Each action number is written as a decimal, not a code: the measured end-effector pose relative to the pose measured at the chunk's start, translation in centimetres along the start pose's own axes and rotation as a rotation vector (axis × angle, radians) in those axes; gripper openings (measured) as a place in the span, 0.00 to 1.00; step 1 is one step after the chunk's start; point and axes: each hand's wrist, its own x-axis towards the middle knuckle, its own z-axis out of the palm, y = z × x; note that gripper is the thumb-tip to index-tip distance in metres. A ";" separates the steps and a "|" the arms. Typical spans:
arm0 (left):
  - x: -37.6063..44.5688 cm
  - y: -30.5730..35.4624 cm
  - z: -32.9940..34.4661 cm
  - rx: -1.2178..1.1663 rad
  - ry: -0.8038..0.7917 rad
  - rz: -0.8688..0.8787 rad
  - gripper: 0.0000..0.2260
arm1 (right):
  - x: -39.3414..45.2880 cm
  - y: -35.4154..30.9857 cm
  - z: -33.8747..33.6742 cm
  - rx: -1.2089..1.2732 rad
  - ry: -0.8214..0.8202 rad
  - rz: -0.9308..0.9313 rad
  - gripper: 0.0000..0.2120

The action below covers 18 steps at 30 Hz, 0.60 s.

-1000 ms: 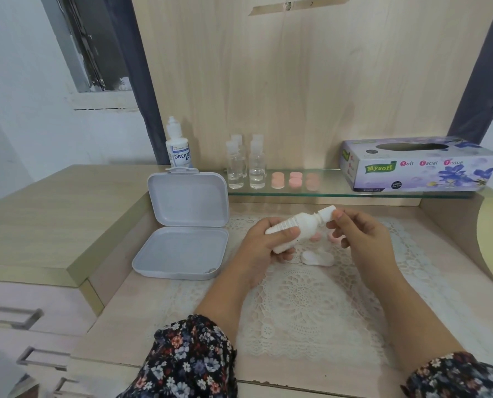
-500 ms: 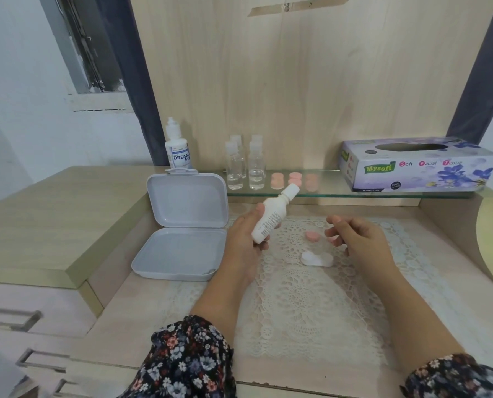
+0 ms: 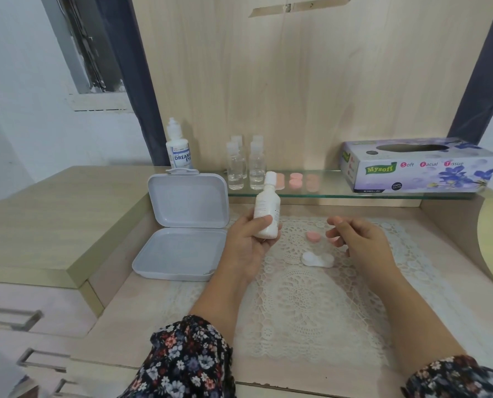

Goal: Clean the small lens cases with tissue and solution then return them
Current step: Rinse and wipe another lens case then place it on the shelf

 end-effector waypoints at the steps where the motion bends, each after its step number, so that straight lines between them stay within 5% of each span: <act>1: 0.1 -0.1 0.0 0.040 -0.012 0.020 0.14 | 0.0 0.0 0.0 -0.003 -0.002 0.002 0.08; 9: 0.4 -0.7 -0.8 0.537 0.131 0.217 0.25 | -0.2 0.1 -0.6 -0.143 -0.052 0.013 0.03; 18: 1.3 -1.5 -1.7 0.803 0.136 0.255 0.28 | -1.1 0.0 -1.3 -0.553 -0.296 0.048 0.17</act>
